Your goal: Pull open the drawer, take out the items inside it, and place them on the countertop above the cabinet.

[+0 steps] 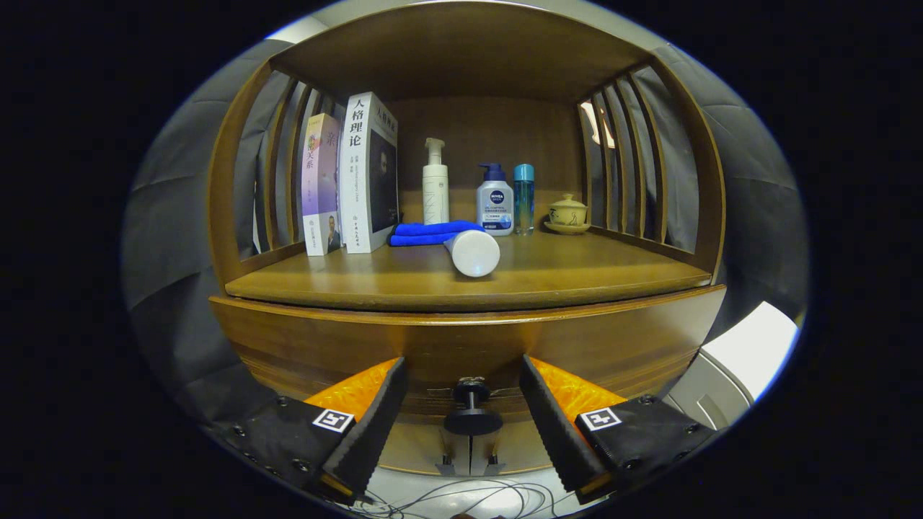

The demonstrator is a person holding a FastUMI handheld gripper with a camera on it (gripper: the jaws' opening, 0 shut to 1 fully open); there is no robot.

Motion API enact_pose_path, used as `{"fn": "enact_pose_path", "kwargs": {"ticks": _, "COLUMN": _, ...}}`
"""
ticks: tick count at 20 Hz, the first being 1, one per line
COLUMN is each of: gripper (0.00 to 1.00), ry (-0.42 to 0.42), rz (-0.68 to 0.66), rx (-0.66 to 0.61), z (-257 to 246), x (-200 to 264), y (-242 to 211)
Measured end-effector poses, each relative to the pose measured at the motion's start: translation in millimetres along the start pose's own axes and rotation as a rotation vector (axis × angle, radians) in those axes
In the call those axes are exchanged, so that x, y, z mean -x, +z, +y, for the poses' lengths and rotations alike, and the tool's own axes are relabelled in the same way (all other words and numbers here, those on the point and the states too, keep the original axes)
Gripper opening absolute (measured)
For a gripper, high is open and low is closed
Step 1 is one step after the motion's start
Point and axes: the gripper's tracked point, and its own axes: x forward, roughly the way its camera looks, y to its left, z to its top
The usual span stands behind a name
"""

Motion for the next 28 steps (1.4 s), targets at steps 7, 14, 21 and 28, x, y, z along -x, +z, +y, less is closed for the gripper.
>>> {"fn": "enact_pose_path", "kwargs": {"ticks": 7, "gripper": 0.98, "ry": 0.009, "rz": 0.058, "rx": -0.025, "z": 6, "x": -14, "y": -18}}
{"fn": "enact_pose_path", "kwargs": {"ticks": 14, "gripper": 0.97, "ry": 0.004, "rz": 0.084, "rx": 0.032, "z": 3, "x": -11, "y": -23}}
{"fn": "enact_pose_path", "kwargs": {"ticks": 21, "gripper": 0.96, "ry": 0.021, "rz": 0.017, "rx": 0.018, "z": -10, "x": 40, "y": -10}}
{"fn": "enact_pose_path", "kwargs": {"ticks": 28, "gripper": 0.96, "ry": -0.015, "rz": -0.175, "rx": 0.049, "z": -49, "x": 122, "y": 64}}
